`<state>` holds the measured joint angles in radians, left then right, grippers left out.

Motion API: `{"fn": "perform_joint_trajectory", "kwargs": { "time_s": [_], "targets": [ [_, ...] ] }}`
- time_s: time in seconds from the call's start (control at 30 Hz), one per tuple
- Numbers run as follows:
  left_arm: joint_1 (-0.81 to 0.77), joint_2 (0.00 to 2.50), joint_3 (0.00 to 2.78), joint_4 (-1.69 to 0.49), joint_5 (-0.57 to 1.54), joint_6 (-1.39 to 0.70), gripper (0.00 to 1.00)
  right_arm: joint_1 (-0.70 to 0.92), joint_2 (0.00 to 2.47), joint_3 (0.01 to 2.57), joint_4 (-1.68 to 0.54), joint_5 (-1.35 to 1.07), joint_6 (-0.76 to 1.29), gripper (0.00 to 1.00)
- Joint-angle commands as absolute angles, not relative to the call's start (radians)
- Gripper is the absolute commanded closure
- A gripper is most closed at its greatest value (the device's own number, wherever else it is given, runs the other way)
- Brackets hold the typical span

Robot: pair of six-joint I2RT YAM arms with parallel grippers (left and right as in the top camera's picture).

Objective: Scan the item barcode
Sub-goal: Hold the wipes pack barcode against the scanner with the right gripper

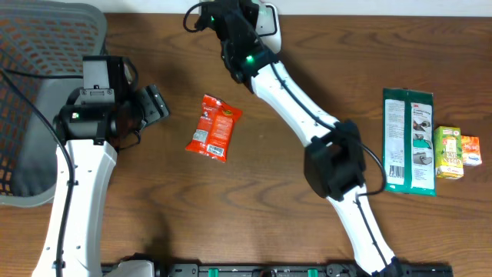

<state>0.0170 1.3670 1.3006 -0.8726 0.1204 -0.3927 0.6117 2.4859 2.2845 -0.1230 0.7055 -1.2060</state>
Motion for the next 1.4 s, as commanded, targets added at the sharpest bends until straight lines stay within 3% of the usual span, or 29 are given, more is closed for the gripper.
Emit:
{"fn": "perform_joint_trajectory", "kwargs": {
  "time_s": [0.0, 0.23, 0.9, 1.37],
  "targets": [
    [0.019, 1.365, 1.318, -0.875, 0.102, -0.390, 0.18, 0.609, 2.576, 2.303, 0.047, 0.820, -1.439, 0.98],
    [0.019, 1.365, 1.318, -0.875, 0.102, -0.391, 0.18, 0.598, 2.658, 2.303, 0.252, 0.794, -1.446, 0.97],
    [0.019, 1.365, 1.318, -0.875, 0.102, -0.391, 0.18, 0.535, 2.669, 2.303, 0.233, 0.685, -1.034, 0.99],
    [0.019, 1.365, 1.318, -0.875, 0.102, -0.391, 0.18, 0.537, 2.669, 2.303, 0.164, 0.646, -0.958, 0.99]
  ]
}}
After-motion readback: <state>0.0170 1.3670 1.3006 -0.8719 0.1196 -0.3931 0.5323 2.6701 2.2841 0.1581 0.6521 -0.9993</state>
